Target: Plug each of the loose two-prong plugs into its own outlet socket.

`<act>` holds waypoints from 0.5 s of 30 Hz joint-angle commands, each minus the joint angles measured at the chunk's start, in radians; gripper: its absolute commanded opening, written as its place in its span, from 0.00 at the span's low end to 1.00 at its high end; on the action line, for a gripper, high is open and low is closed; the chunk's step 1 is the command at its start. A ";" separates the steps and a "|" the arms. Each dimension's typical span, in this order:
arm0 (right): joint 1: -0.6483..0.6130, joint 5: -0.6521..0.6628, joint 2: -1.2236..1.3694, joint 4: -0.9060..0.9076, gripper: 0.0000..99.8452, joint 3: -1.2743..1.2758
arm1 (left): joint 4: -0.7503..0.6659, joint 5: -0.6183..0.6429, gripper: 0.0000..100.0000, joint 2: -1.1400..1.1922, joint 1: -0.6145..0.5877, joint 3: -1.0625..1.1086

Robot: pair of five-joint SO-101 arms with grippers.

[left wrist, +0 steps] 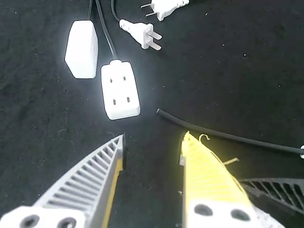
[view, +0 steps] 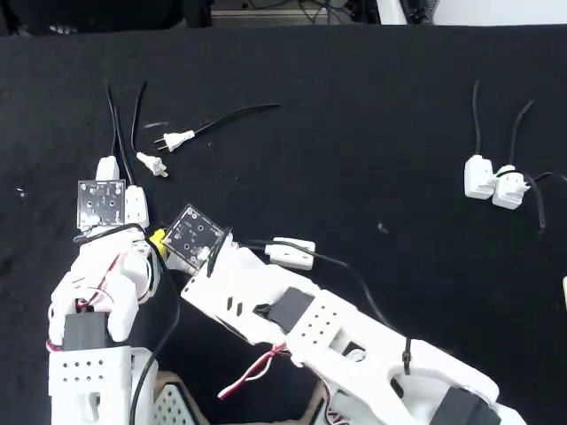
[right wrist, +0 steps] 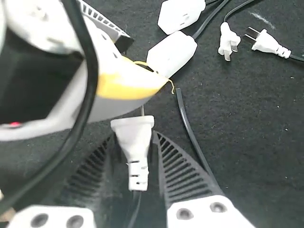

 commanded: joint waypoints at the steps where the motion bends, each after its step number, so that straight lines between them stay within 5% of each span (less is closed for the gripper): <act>1: 0.023 -0.006 -0.062 -0.005 0.01 -0.039 | -0.006 -0.005 0.20 0.006 -0.005 -0.002; 15: 0.018 -0.005 -0.117 0.037 0.01 -0.048 | -0.012 -0.005 0.20 0.005 -0.005 0.015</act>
